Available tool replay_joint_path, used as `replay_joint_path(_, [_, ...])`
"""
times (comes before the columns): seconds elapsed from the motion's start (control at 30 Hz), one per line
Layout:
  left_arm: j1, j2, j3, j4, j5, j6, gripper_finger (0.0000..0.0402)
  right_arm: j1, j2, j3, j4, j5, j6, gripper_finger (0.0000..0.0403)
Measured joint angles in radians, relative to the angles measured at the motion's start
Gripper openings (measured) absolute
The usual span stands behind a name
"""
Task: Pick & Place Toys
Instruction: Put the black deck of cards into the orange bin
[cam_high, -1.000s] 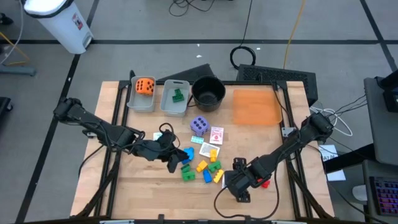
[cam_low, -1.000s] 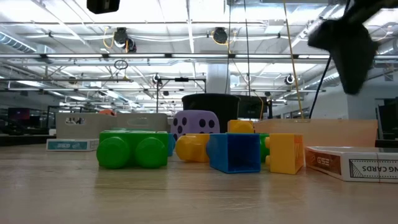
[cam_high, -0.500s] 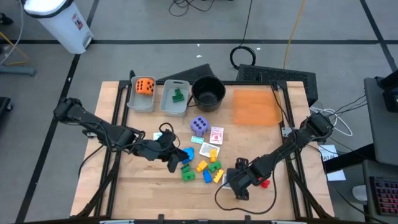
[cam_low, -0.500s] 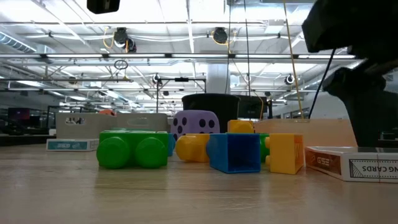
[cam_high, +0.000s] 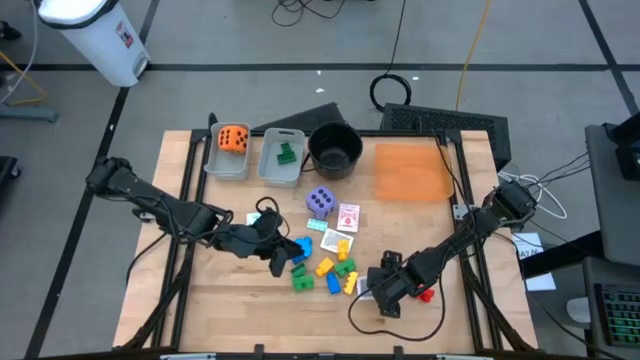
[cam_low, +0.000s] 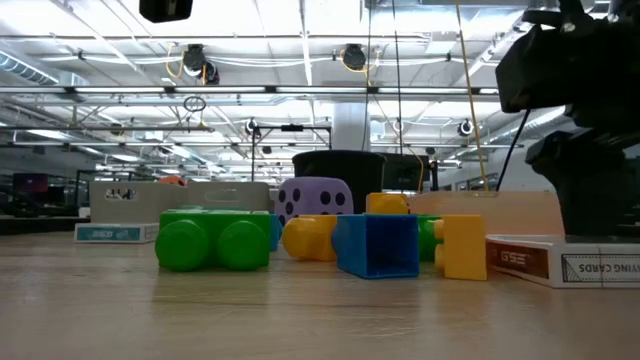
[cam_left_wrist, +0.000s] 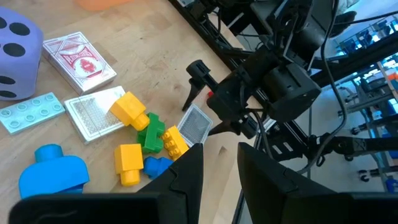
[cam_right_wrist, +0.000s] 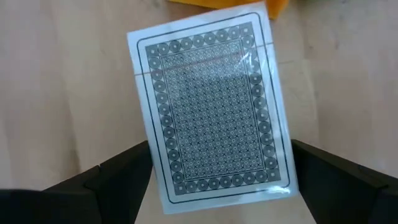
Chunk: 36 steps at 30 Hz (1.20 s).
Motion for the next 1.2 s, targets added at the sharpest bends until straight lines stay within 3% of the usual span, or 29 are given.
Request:
replay_joint_path(0.5, [0.000,0.000,0.000,0.000,0.000,-0.003,0.0104,-0.002,0.001,-0.002,-0.006,-0.002,-0.172,0.0359])
replay_joint_path(0.7, [0.000,0.000,0.000,-0.001,0.000,-0.003,0.0104,-0.002,0.001,-0.003,0.009,-0.002,-0.180,0.0354])
replay_joint_path(1.0, [0.000,0.000,0.000,-0.001,0.000,-0.002,0.0104,-0.002,0.001,-0.003,0.012,-0.003,-0.177,0.0312])
replay_joint_path(1.2, [0.000,0.000,0.000,-0.001,0.000,-0.002,0.0104,-0.002,-0.002,-0.003,0.010,-0.005,-0.176,0.0322])
